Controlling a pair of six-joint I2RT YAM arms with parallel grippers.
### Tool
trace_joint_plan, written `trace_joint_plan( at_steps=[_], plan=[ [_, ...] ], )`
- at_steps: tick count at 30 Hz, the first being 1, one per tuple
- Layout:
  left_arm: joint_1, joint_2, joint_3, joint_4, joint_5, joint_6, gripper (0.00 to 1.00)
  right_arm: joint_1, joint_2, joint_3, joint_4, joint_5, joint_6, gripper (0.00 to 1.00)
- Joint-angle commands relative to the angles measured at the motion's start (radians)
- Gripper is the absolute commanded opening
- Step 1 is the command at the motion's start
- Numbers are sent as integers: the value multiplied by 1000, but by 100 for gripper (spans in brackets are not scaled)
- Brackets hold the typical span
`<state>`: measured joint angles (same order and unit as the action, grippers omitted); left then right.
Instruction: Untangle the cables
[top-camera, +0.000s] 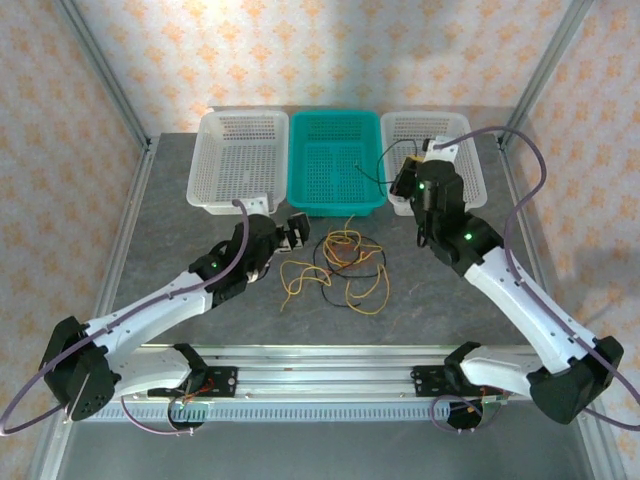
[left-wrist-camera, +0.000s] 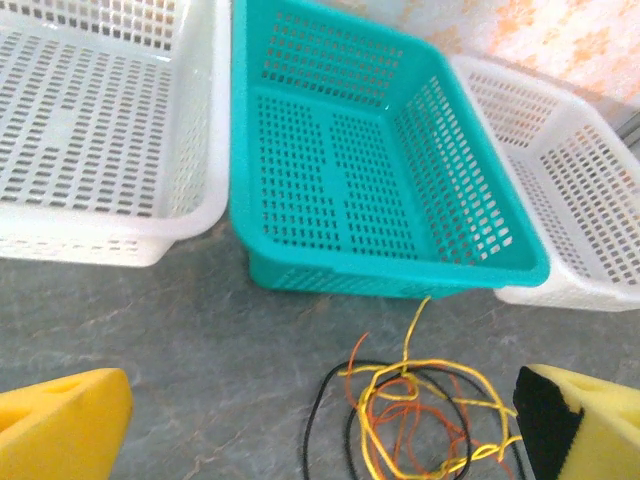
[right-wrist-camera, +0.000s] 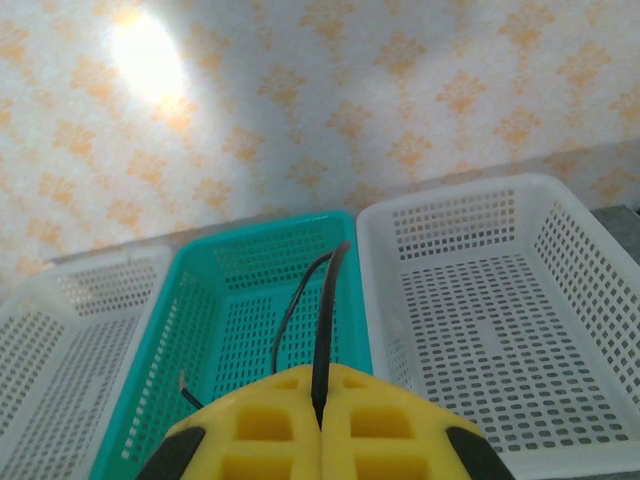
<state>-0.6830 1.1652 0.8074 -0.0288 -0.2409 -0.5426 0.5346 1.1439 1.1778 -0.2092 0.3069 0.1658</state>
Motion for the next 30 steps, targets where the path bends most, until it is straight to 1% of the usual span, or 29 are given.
trace_joint_plan(
  at_steps=[1,3,7,11,15,18,22,25,26,30],
  plan=[
    [24,70,68,43,19,31,99,-88,19,-17,91,-55,63,0],
    [37,129,115,68,45,17,99,-147,31,-17,104,-80,106,0],
    [46,255,220,126,95,13,99,-243,130,6,111,-79,171,0],
    [46,388,347,166,165,16,99,-340,215,28,127,-133,240,0],
    [46,518,487,185,244,12,99,-405,307,64,136,-176,278,0],
    [46,616,591,196,293,1,99,-433,378,90,151,-206,294,0],
    [46,760,760,168,340,-25,98,-456,462,129,178,-266,293,0],
    [46,856,884,120,340,-38,98,-459,535,189,162,-290,279,0],
    [46,882,915,115,339,-64,98,-461,559,211,154,-294,276,0],
    [46,968,1030,95,347,-80,98,-461,635,275,158,-296,280,0]
  ],
)
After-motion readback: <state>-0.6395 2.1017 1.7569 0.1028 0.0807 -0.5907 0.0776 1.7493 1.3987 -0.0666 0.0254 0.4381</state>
